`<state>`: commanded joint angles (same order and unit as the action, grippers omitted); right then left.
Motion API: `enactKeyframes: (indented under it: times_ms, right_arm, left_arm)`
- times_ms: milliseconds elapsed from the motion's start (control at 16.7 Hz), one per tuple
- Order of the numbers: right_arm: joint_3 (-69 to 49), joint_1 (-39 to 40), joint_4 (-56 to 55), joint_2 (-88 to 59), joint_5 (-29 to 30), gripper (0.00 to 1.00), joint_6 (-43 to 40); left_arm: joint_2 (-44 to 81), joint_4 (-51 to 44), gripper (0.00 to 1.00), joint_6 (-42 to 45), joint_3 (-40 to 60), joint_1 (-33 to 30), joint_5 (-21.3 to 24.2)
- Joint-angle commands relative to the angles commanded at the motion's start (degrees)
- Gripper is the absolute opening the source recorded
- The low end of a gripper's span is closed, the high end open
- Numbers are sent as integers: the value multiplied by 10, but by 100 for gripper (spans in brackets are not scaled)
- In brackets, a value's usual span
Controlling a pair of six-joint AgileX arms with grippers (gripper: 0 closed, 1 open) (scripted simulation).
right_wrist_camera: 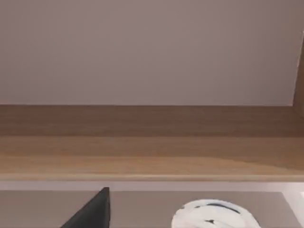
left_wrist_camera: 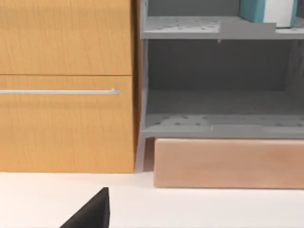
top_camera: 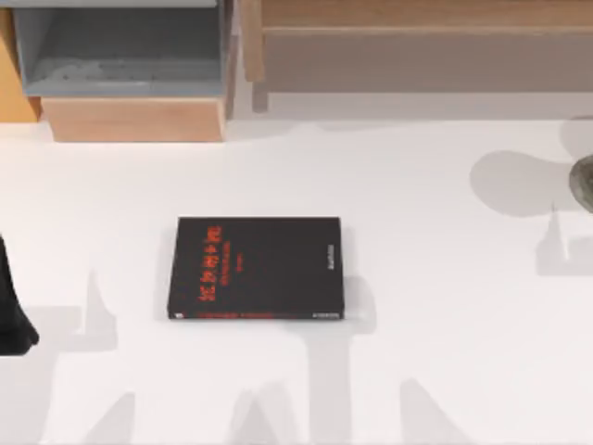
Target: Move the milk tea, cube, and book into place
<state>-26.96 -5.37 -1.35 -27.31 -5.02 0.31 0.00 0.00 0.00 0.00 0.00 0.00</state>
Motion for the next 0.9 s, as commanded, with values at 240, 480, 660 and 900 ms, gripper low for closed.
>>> enactKeyframes:
  times_ms: [240, 480, 660, 900]
  right_arm:
    - [178, 33, 8, 179, 31, 100, -2]
    - [263, 52, 13, 266, 49, 100, -3]
    - [270, 54, 14, 273, 50, 100, -3]
    - [270, 54, 14, 273, 50, 100, -3]
  left_arm:
    - [0, 0, 100, 0, 0, 0, 0]
    - [0, 0, 100, 0, 0, 0, 0]
    - [0, 0, 100, 0, 0, 0, 0]
    - [0, 0, 100, 0, 0, 0, 0]
